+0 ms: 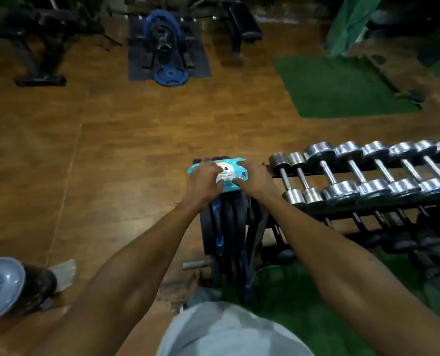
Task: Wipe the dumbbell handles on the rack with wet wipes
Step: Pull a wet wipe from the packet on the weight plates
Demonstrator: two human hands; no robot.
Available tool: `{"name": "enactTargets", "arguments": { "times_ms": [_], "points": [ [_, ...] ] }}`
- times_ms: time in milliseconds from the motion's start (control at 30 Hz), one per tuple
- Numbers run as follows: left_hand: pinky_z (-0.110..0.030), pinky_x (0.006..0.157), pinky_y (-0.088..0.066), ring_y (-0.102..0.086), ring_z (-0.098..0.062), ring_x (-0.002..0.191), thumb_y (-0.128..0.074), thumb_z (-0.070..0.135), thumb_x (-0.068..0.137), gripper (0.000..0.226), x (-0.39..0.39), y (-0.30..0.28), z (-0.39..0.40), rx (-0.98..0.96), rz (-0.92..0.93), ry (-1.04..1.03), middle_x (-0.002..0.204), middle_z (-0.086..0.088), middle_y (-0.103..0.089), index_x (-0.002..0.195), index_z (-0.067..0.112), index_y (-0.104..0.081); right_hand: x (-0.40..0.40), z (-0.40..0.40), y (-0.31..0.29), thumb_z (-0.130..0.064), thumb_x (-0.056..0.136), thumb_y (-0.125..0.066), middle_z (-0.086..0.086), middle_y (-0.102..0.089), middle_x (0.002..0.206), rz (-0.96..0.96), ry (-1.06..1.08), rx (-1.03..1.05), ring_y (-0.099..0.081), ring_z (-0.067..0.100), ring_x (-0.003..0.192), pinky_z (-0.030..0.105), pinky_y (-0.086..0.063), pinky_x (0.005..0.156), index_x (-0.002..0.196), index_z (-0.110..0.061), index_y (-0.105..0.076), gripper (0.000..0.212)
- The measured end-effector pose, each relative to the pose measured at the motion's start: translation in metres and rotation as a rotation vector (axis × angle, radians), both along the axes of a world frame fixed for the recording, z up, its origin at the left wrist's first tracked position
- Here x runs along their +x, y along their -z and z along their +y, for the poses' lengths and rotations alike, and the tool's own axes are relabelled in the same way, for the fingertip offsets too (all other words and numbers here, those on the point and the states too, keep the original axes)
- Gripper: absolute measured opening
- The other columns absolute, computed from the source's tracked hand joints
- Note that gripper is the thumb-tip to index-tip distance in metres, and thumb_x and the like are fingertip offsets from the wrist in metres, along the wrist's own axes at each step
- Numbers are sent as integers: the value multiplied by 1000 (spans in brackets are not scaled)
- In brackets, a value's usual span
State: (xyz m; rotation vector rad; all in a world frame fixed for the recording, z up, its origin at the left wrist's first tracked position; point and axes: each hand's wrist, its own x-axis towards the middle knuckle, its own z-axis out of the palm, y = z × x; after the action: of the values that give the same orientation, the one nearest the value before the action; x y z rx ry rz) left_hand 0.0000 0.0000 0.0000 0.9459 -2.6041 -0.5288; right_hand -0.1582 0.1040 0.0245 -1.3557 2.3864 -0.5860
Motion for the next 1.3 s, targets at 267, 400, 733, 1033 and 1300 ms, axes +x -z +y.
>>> {"name": "enactTargets", "arguments": {
  "times_ms": [267,400,733,1033,1300],
  "points": [
    [-43,76,-54,-61,-29,100,-67,33,77,32,-3,9,-1,57,27,-10,106,-6,-71,100,13,-76,-11,-21,6,-30,75,-88,3,-66,130,-31,-71,97,-63,23,116,41,-55,93,134,-20,-65,64],
    [-42,78,-55,-60,-26,101,-69,29,82,29,-5,11,3,43,40,-29,110,-5,-73,105,14,-79,-16,-22,12,-31,75,-89,1,-63,130,-14,-117,92,-60,23,116,42,-54,92,133,-20,-64,64],
    [-44,66,-53,-65,-28,80,-59,21,89,18,-16,16,-3,70,151,-111,86,-6,-75,87,14,-76,-19,-29,16,-36,77,-87,0,-60,125,92,-154,110,-58,25,115,38,-51,85,128,-22,-61,59],
    [-28,72,-55,-72,-13,86,-68,38,92,24,-44,14,-36,288,421,-512,97,5,-79,103,22,-82,-25,-27,18,-53,68,-72,0,-68,116,-38,-123,18,-65,21,103,40,-57,83,126,-20,-67,68],
    [-35,73,-55,-71,-20,87,-70,34,90,19,-53,22,-55,301,413,-551,93,3,-78,98,22,-82,-19,-40,26,-41,90,-72,-5,-62,101,27,-170,-66,-62,17,97,35,-50,75,112,-28,-75,25]
  ]
}}
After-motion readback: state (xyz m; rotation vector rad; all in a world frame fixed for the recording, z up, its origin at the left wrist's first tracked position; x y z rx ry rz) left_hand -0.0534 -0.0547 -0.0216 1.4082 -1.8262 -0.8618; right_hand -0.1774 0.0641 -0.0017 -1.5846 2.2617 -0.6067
